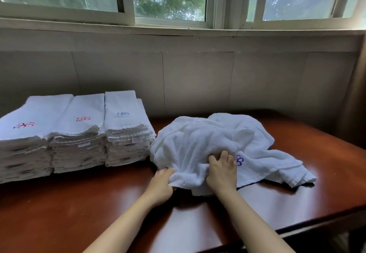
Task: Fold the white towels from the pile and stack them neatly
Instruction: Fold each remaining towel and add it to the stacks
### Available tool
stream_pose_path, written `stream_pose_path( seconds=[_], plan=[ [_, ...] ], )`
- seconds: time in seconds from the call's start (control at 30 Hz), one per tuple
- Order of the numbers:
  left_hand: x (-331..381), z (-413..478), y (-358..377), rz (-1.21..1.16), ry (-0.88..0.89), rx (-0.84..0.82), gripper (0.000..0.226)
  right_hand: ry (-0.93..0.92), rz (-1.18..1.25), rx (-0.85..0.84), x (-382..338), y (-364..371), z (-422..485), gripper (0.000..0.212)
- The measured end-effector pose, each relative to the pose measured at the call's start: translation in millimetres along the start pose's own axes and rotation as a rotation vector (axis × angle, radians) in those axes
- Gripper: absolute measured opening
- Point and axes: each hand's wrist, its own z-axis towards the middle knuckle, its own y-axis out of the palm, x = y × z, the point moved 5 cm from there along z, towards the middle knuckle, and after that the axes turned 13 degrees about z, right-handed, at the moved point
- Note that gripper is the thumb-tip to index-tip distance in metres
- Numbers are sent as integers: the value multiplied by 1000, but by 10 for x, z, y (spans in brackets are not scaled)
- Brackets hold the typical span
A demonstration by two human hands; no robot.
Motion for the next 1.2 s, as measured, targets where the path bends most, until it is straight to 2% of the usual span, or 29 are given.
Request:
stream_pose_path(
  seconds=[0.1, 0.17, 0.23, 0.27, 0.33, 0.4, 0.47, 0.57, 0.63, 0.7, 0.8, 0.9, 1.07, 1.13, 1.2],
  plan=[
    [177, 470, -3, 4, 27, -63, 27, 37, 1, 51, 138, -16, 261, 30],
    [300, 756, 27, 6, 26, -140, 35, 43, -25, 69, 306, -85, 493, 30],
    [430, 997, -27, -70, 27, -197, 43, 71, -38, 58, 538, -231, 759, 32],
    [507, 1105, -120, -124, 26, -191, 40, 106, -9, 32, 650, -337, 895, 33],
    [657, 1330, -457, -151, 38, -72, 36, 170, 63, 9, 778, -618, 1129, 35],
    [779, 1461, -974, -178, -12, 147, 33, 138, 46, 133, 705, -1019, 1347, 29],
    [849, 1513, -1560, -365, -74, 359, 32, 58, 52, 322, 463, -1532, 1494, 23],
    [888, 1437, -2296, -741, -101, 544, 26, -48, 72, 536, 162, -2253, 1556, 21],
    [843, 1268, -2686, -808, -140, 676, 22, -22, 98, 606, 158, -2625, 1544, 20],
    [853, 1040, -2969, -724, -67, 747, 25, 21, 119, 608, 206, -2857, 1501, 17],
    [943, 751, -3242, -451, 78, 770, 31, 67, 149, 555, 224, -2985, 1407, 19],
    [978, 438, -3487, -194, 94, 916, 23, 71, 324, 606, 146, -3052, 1269, 21],
    [1060, -147, -3991, 151, 162, 1211, 30, 53, 647, 673, -138, -3250, 1113, 30],
    [1006, -361, -4152, 252, 150, 1278, 31, 3, 697, 648, -297, -3230, 1072, 31],
    [862, -538, -4203, 346, 111, 1274, 31, -59, 711, 590, -454, -3089, 1020, 30]
  ],
)
